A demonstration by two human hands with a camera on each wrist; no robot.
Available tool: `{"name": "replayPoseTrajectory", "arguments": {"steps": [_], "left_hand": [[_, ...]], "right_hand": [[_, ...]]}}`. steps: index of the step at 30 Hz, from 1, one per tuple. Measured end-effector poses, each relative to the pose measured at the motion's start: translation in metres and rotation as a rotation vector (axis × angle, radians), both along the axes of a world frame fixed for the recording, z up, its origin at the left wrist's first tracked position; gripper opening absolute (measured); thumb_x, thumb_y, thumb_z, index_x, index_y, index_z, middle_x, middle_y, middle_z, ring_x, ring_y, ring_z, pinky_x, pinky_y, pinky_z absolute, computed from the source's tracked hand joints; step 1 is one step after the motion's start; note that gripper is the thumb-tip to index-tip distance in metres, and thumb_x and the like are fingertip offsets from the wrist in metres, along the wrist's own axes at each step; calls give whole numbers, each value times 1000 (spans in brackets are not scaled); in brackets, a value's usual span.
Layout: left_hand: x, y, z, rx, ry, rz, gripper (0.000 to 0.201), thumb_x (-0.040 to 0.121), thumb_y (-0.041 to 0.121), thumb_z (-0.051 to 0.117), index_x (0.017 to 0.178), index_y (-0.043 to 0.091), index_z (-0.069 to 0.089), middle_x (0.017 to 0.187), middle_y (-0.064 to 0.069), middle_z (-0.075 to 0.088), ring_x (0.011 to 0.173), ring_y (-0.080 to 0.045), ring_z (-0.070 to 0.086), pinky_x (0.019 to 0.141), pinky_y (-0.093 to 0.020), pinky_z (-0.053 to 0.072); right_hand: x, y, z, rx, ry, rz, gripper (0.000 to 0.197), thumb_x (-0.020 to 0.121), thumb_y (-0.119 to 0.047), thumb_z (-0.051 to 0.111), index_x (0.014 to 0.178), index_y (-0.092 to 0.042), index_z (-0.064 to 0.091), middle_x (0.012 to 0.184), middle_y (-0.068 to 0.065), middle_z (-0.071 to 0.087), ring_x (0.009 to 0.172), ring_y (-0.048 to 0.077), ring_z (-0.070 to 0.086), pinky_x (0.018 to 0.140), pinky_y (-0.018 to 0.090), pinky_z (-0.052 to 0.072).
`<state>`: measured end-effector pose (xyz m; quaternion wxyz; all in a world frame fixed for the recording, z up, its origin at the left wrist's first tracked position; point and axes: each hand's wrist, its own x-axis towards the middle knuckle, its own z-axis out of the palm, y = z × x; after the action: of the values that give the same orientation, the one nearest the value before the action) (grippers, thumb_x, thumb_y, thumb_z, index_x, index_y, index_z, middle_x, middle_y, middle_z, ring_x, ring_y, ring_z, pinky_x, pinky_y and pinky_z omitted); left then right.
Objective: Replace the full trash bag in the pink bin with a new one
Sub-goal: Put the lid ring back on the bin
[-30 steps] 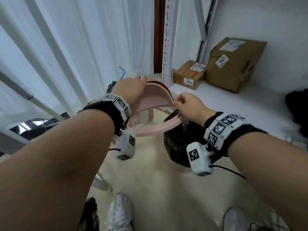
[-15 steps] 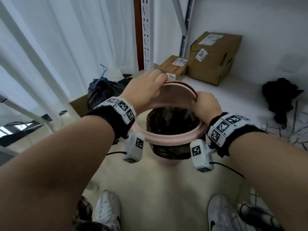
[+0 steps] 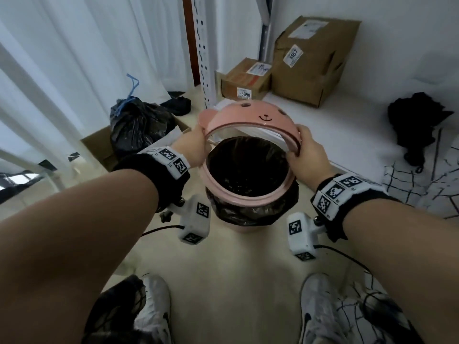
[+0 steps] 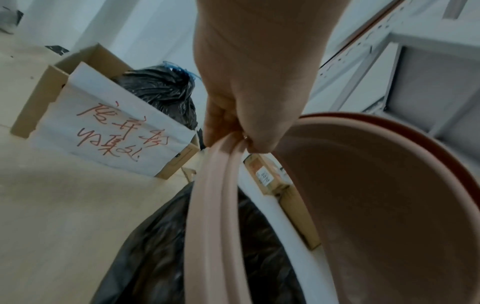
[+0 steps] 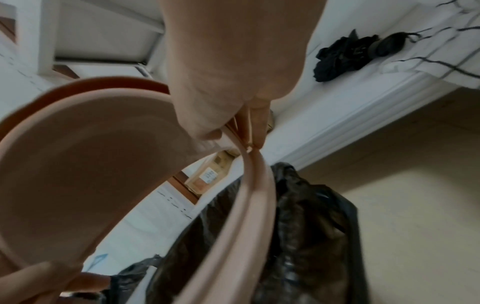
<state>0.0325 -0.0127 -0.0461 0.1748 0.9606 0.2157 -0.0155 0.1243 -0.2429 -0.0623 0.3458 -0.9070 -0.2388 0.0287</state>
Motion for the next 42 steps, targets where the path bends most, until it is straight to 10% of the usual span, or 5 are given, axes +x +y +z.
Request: {"name": "replayPoseTrajectory", "arguments": {"steps": [20, 24, 27, 34, 42], "left_hand": [[-1, 5, -56, -378, -48, 208, 50, 91, 29, 56, 134, 8, 40, 129, -14, 55, 116, -32, 54, 93, -38, 46], [-10, 5, -55, -683, 1, 184, 63, 91, 15, 57, 146, 19, 27, 148, -4, 39, 137, -24, 35, 109, -37, 33], [-13, 1, -51, -828, 55, 140, 69, 92, -6, 46, 150, 21, 21, 154, 3, 27, 142, -15, 22, 98, -23, 22], [-14, 0, -53, -665, 88, 90, 65, 91, 0, 51, 146, 26, 30, 149, -4, 38, 136, -28, 36, 111, -42, 33], [-10, -7, -58, -782, 72, 192, 55, 96, 6, 45, 142, 33, 31, 133, -16, 52, 96, -33, 63, 75, -43, 57]], "right_hand": [[16, 18, -29, -179, -124, 74, 59, 93, -5, 38, 147, -18, 20, 138, 17, 46, 107, 38, 57, 85, 37, 44], [15, 15, -26, -267, -190, 162, 70, 94, -8, 38, 150, -30, 3, 150, 13, 28, 103, 42, 58, 87, 48, 50], [15, 10, -25, -325, -171, 184, 74, 93, -7, 39, 151, -31, -1, 150, 12, 26, 103, 41, 58, 86, 45, 48], [15, 12, -28, -344, -135, 175, 76, 92, -5, 39, 151, -30, -2, 148, 14, 29, 108, 41, 56, 90, 41, 45], [15, 6, -38, -295, -117, 170, 78, 90, -6, 40, 150, -35, -1, 147, 13, 30, 105, 39, 58, 91, 41, 45]]}}
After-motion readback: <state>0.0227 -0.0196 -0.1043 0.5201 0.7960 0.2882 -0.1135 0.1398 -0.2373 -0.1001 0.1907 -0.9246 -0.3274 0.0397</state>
